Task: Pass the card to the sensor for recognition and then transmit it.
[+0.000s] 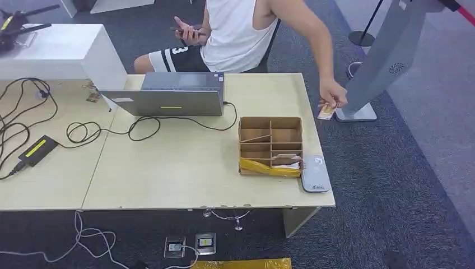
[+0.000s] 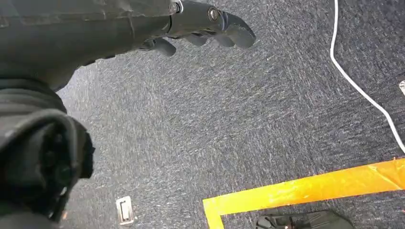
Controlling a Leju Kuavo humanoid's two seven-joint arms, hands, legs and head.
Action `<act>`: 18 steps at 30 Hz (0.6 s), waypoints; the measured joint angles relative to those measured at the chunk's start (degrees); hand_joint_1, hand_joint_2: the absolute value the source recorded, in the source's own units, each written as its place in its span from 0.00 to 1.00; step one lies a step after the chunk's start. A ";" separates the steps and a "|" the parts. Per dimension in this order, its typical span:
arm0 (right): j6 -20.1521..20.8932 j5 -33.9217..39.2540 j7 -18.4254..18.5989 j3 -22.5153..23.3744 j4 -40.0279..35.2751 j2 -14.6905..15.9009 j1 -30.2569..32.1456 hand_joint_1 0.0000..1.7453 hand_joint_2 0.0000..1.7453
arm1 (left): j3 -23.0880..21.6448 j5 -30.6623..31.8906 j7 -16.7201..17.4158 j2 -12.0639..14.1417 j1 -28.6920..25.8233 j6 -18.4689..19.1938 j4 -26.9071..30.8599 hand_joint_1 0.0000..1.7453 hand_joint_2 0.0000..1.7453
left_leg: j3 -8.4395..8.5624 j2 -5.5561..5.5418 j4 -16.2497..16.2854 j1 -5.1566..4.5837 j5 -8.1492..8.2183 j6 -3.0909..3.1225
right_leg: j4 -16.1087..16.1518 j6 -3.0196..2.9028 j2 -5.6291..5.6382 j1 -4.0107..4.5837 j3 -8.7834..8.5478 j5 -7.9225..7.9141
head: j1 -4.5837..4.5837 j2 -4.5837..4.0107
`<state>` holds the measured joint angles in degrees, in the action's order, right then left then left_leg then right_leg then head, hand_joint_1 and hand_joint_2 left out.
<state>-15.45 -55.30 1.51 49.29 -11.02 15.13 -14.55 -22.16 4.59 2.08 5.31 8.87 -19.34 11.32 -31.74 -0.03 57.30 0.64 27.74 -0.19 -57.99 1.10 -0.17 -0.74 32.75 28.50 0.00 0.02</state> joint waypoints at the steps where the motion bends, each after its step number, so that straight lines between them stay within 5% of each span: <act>1: -0.02 0.43 -0.52 0.26 0.00 0.39 -0.45 0.00 1.00 | 0.00 0.13 -0.02 0.02 0.00 0.04 0.00 0.00 0.00 | 0.00 0.00 0.00 0.00 0.00 0.00 | 0.00 0.00 0.00 0.00 0.00 0.00 | -0.02 0.00; 9: -2.23 7.31 -5.72 2.71 -0.72 4.85 -6.19 0.00 1.00 | 0.00 0.06 -0.68 0.17 0.00 0.59 0.00 0.00 0.00 | -0.02 0.00 0.00 -0.10 -0.01 0.01 | 0.00 0.06 0.02 -0.11 0.01 -0.04 | 0.00 0.00; 15: -3.21 16.83 -14.80 4.06 -2.95 10.32 -15.80 0.00 1.00 | -0.02 0.31 -1.09 0.44 -0.04 0.72 0.00 0.00 0.00 | -0.07 0.01 0.01 -0.29 -0.08 0.11 | -0.04 0.24 0.02 -0.32 0.07 -0.18 | 0.02 0.00; 18: -0.67 22.06 -16.28 3.36 -5.21 13.44 -23.20 0.00 1.00 | -0.02 0.44 -1.33 0.81 -0.03 0.77 0.00 0.00 0.00 | -0.09 0.02 0.01 -0.37 -0.16 0.22 | -0.05 0.27 0.02 -0.38 0.11 -0.20 | -0.02 -0.02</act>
<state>-16.13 -33.24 -14.78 52.65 -16.22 28.57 -37.76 -22.18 5.03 0.74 6.12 8.84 -18.58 11.32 -31.83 -0.01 57.32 0.26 27.58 0.04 -58.04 1.36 -0.14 -1.12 32.86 28.30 -0.02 0.00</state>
